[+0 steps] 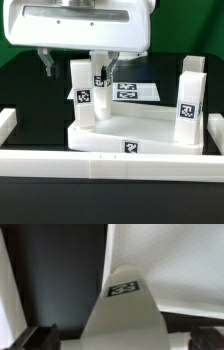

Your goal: Assemble desk

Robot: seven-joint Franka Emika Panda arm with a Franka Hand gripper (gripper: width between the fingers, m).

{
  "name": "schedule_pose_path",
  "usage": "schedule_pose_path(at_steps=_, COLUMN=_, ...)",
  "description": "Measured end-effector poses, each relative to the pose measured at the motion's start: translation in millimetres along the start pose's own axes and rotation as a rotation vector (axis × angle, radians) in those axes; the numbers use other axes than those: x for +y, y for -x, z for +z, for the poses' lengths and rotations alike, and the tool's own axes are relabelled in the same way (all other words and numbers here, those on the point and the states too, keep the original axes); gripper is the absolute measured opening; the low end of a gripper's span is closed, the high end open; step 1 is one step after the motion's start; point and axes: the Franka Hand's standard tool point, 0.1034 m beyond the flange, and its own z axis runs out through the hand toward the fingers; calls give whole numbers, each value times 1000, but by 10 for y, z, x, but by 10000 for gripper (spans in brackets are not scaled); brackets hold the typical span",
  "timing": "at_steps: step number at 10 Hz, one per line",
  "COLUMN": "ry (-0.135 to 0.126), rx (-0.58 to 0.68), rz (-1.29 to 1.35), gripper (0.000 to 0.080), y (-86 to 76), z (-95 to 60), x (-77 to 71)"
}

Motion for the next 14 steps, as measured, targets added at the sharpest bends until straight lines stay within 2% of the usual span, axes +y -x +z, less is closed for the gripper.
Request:
schedule_pose_path(at_steps=1, ry=3, rx=-1, rz=-62, gripper=649, y=1, z=0, x=11)
schedule_pose_path(at_steps=2, ry=3, rx=-1, rz=-52, gripper=520, y=1, z=1, x=13)
schedule_pose_path(at_steps=3, ry=3, rx=-1, rz=-52, gripper=520, y=1, z=1, x=13)
schedule_pose_path(at_steps=4, ry=3, rx=-1, rz=-52, gripper=370, y=2, z=1, x=13)
schedule_pose_path(at_steps=5, ry=4, rx=-2, rz=-50, gripper=290, y=4, z=3, x=16)
schedule_pose_path(at_steps=8, ry=3, rx=-2, rz=28, gripper=290, y=4, z=6, x=17)
schedule_pose_path(at_steps=12, ry=3, rx=-2, rz=315, gripper=290, y=5, z=9, x=15)
schedule_pose_path(at_steps=13, ry=-2, rx=-2, rz=367, gripper=290, y=7, z=12, x=18)
schedule_pose_path(at_steps=14, ry=-27, rx=-1, rz=499, gripper=290, y=13, z=19, x=37)
